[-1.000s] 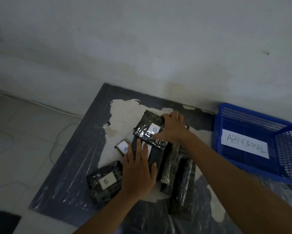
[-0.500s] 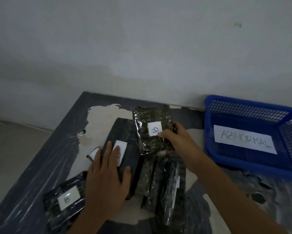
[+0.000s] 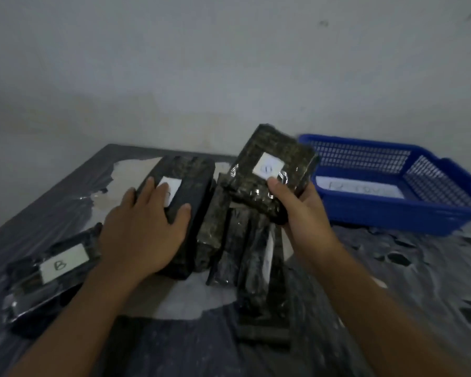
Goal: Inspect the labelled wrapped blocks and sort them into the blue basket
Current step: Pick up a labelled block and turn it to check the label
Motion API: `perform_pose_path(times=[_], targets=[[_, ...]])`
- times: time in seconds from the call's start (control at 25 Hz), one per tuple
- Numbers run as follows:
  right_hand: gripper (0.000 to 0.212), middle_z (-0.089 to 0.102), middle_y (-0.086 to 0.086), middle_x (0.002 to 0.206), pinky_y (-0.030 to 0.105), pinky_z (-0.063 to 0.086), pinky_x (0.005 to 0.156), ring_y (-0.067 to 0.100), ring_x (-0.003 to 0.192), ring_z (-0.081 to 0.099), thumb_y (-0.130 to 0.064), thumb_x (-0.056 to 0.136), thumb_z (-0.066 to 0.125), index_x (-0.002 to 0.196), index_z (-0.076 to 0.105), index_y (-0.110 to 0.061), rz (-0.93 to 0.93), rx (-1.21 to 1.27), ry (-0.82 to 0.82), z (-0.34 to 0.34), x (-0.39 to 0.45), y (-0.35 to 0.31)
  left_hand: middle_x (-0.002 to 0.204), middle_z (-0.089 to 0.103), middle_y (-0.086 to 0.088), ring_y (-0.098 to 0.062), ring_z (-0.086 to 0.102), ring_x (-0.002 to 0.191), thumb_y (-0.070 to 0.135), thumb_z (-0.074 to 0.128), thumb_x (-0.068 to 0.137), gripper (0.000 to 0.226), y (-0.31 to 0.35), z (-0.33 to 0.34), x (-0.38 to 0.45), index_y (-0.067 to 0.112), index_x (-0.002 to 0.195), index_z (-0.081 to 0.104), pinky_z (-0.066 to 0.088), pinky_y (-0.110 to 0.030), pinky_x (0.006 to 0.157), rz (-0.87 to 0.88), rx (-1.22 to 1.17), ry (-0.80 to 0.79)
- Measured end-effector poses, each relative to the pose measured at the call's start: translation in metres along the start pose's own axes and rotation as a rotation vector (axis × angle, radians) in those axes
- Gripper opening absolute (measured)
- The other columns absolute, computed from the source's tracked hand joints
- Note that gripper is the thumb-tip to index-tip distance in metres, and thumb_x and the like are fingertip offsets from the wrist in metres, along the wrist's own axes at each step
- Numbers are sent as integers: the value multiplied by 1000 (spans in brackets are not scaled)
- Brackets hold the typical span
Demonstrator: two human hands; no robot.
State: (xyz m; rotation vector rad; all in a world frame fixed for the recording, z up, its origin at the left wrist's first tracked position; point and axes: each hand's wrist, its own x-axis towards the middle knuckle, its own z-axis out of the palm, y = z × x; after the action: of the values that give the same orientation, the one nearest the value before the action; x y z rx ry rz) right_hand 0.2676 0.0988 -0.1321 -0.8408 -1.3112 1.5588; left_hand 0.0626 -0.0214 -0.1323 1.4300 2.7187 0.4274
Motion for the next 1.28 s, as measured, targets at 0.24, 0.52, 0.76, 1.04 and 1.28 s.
perform_pose_path(times=[0.24,0.52,0.76,1.04,1.28], targets=[[59,74,-5,126,53,50,108,18,118,70,-43,82,75,137,57,-30,-44,51,18,-5,-56,-13,145,56,0,-27,37,146,52,36,104,46,36,-7,-40,27,135,59,31,-49,120,250,-431,172],[56,71,2,132,50,48,109,22,124,67,-44,91,65,142,55,-24,-41,190,-31,-17,-94,-17,119,75,7,-13,72,110,27,62,100,33,118,3,-88,30,132,56,61,-33,87,148,-1542,-143],[69,72,16,128,54,51,104,35,121,67,-64,98,38,137,61,-11,44,315,88,-85,-97,-25,118,76,-7,-23,74,108,22,61,100,31,132,28,-88,19,131,61,59,-40,86,16,-1755,-391],[26,77,10,116,41,60,87,25,105,75,-29,102,60,125,66,-20,22,-20,93,-84,-95,3,122,70,19,0,64,116,41,56,102,32,127,59,-90,39,134,57,48,-34,106,193,-1237,-275],[21,79,3,110,35,62,81,17,98,77,-22,100,64,121,66,-25,-53,-50,145,-65,-67,14,122,68,18,6,62,114,38,54,104,28,113,59,-54,35,131,58,48,-20,101,314,-1088,-160]])
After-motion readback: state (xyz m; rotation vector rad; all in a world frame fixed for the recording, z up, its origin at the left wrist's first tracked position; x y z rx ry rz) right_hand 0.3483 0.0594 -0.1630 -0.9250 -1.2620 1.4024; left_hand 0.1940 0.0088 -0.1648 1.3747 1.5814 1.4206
